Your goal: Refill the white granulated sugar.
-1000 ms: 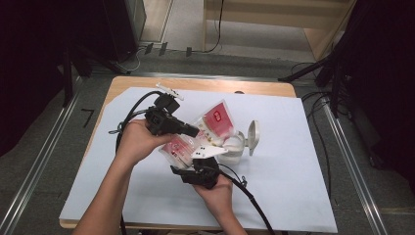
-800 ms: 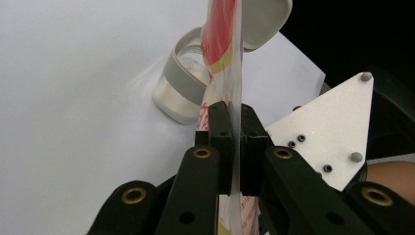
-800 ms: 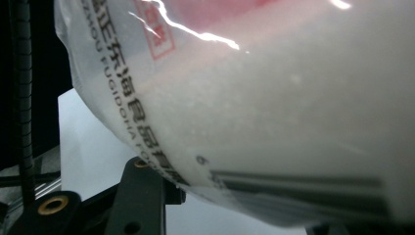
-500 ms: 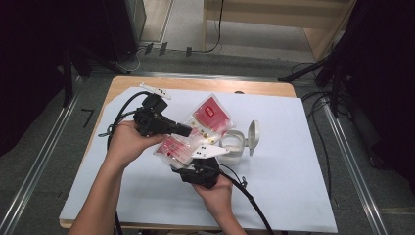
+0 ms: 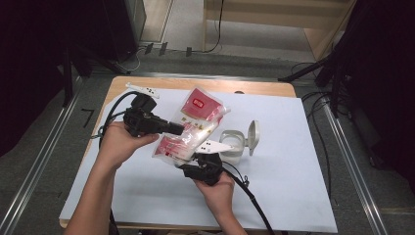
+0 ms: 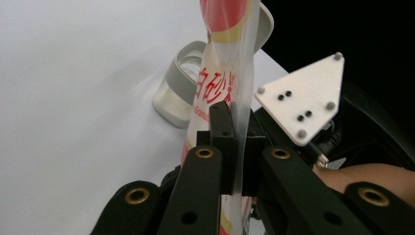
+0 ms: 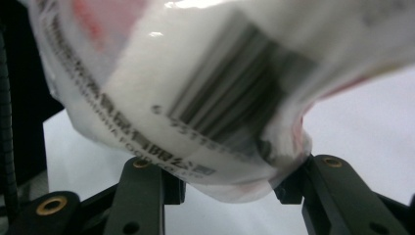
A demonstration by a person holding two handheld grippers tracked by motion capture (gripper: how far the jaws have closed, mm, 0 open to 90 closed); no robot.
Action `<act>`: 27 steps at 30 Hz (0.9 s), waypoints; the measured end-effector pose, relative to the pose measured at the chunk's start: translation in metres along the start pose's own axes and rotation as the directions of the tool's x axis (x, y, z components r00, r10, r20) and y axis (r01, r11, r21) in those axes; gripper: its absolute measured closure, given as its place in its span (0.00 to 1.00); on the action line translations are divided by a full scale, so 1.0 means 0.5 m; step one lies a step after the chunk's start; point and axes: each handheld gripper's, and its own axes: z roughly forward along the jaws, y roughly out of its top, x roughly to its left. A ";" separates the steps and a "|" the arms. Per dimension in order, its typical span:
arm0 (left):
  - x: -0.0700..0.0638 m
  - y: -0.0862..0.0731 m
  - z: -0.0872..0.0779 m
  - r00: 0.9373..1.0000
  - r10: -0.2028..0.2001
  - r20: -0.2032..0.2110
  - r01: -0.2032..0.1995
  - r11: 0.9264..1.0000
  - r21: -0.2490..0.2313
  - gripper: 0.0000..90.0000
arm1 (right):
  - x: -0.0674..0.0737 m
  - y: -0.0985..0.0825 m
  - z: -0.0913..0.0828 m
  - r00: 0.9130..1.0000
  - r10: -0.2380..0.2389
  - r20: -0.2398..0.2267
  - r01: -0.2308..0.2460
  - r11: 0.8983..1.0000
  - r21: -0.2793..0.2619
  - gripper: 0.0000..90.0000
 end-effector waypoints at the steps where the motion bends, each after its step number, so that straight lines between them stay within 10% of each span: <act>1: 0.001 -0.002 -0.001 1.000 -0.002 0.003 0.002 1.000 -0.005 1.00 | -0.002 0.000 0.000 1.000 0.007 0.001 -0.007 1.000 -0.002 0.63; 12: 0.001 -0.015 -0.010 0.999 0.049 0.013 -0.049 0.999 0.000 1.00 | -0.027 0.000 -0.016 0.998 0.057 0.029 -0.057 0.998 -0.013 0.63; 27: -0.011 -0.007 -0.025 0.997 0.074 -0.035 -0.074 0.997 -0.021 1.00 | -0.014 0.016 -0.014 0.999 -0.046 0.009 0.046 0.999 0.027 0.65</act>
